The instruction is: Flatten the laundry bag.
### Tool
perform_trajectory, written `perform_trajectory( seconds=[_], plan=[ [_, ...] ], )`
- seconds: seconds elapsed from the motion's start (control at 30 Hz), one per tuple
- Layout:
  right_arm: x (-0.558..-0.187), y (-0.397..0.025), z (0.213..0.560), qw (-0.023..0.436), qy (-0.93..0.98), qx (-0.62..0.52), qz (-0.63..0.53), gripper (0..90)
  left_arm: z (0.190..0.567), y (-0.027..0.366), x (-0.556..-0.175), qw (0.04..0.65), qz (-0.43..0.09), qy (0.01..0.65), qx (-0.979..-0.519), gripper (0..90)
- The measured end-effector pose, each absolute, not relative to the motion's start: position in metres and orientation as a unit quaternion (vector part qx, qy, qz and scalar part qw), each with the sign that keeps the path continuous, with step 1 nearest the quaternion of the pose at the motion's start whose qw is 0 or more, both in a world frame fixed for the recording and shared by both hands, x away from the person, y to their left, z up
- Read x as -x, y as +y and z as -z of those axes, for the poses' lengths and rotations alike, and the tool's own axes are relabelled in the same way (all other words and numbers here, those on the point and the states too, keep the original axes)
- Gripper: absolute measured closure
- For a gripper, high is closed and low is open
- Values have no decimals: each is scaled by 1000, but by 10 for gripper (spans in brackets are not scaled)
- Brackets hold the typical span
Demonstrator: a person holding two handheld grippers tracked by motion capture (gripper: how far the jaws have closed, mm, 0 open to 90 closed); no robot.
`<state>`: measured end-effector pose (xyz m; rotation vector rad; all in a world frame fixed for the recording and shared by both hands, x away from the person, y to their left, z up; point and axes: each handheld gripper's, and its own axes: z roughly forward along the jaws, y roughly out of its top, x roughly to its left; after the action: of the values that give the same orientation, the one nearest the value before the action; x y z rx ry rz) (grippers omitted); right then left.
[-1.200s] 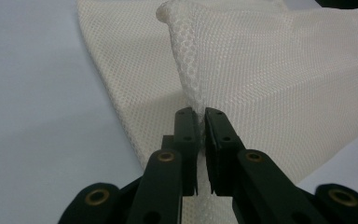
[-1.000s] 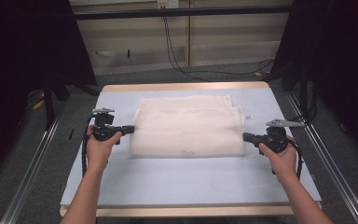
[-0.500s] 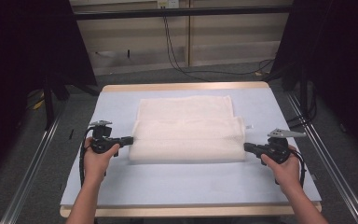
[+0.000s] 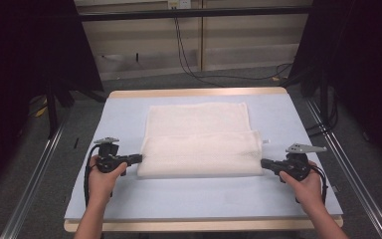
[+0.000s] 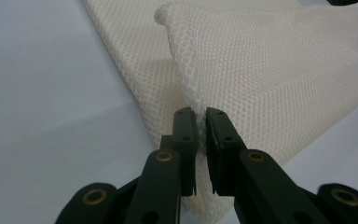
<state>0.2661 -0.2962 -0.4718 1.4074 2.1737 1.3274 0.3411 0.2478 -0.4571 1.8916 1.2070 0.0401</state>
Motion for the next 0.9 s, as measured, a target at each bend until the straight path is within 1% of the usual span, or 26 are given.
perform_trajectory(
  seconds=[0.43, 0.7, 0.9],
  plan=[
    [-258, -298, 479, 103, 747, -472, -457, 884, 464, 251, -329, 432, -5, 489, -757, 822],
    [-253, -300, 480, 98, 748, -470, -458, 884, 461, 250, -320, 427, -16, 487, -761, 818],
    [-246, -298, 481, 101, 768, -463, -431, 900, 458, 252, -315, 426, -20, 486, -763, 812]
  ],
)
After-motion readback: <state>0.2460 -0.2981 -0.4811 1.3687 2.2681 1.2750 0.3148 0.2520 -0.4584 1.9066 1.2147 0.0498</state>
